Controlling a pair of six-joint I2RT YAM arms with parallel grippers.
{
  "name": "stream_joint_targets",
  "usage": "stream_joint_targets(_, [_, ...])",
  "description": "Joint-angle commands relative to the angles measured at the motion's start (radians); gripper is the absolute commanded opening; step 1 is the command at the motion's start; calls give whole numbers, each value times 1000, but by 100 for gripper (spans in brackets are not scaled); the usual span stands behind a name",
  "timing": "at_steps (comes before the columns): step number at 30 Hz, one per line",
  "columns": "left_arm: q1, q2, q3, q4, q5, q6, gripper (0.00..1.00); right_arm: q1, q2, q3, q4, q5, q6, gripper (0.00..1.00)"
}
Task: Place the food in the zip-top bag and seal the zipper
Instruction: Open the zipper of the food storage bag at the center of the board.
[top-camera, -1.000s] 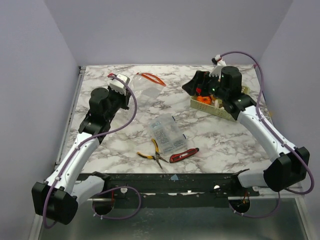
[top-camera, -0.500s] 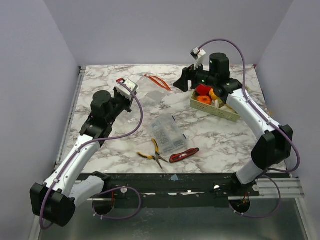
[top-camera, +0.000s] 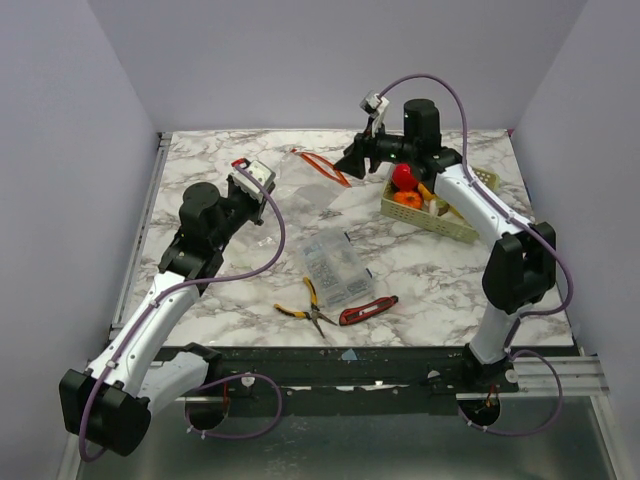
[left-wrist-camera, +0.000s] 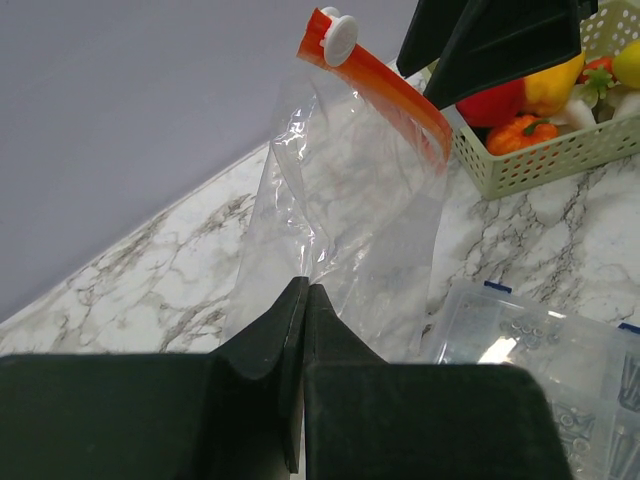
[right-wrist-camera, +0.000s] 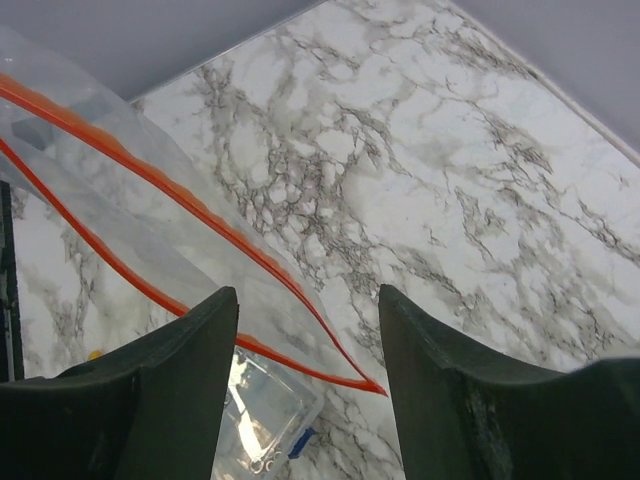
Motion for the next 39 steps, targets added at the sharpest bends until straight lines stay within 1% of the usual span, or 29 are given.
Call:
stream_joint_targets(1, [-2, -2, 13, 5, 43, 9, 0, 7, 33, 22, 92, -148, -37, 60])
stream_joint_targets(4, [-3, -14, 0, 19, 49, 9, 0, 20, 47, 23, 95, -199, -46, 60])
stream_joint_targets(10, [-3, -13, 7, 12, 53, 12, 0, 56, 57, 3, 132, -204, -45, 64])
stream_joint_targets(13, [-3, -18, 2, 16, 53, 14, 0, 68, 61, -6, 180, -223, -26, 63])
stream_joint_targets(14, [-3, -15, 3, 13, 51, 15, 0, 73, 64, -6, 183, -231, -20, 61])
stream_joint_targets(17, [-2, -13, 10, 5, 45, 12, 0, 89, 54, -30, 196, -237, -4, 50])
stream_joint_targets(20, [-3, -25, 10, 10, 9, 1, 0, 97, 24, -94, 301, -237, 79, 36])
stream_joint_targets(21, [-3, -29, 10, 15, -22, -7, 0, 98, 13, -119, 338, -227, 131, 32])
stream_joint_targets(22, [-2, -33, 13, 20, -68, -24, 0, 99, 6, -142, 383, -211, 172, 24])
stream_joint_targets(23, [-2, -37, 18, 21, -107, -41, 0, 101, 0, -160, 431, -182, 225, 14])
stream_joint_targets(24, [-1, -41, 27, 19, -151, -64, 3, 103, -4, -180, 469, -146, 278, 2])
stream_joint_targets(26, [2, -50, 47, -3, -224, -112, 47, 112, -8, -212, 549, -30, 398, 1])
stream_joint_targets(27, [2, -57, 57, -12, -246, -129, 61, 119, -10, -222, 586, 48, 465, 1])
stream_joint_targets(29, [2, -72, 58, -18, -296, -146, 79, 143, -11, -239, 615, 209, 583, 1])
stream_joint_targets(31, [2, -84, 48, -6, -300, -168, 84, 177, -2, -229, 577, 401, 679, 1])
stream_joint_targets(33, [3, -82, 47, 0, -277, -189, 85, 208, 20, -195, 493, 551, 780, 1])
stream_joint_targets(34, [2, -74, 50, -3, -260, -191, 85, 223, 34, -177, 446, 603, 819, 1])
stream_joint_targets(35, [1, -61, 53, -6, -232, -225, 85, 238, 44, -152, 396, 665, 873, 1])
stream_joint_targets(36, [1, -40, 61, -15, -215, -241, 85, 256, 56, -138, 359, 698, 912, 1])
stream_joint_targets(39, [-2, 31, 105, -67, -155, -311, 84, 318, 77, -129, 328, 832, 984, 1])
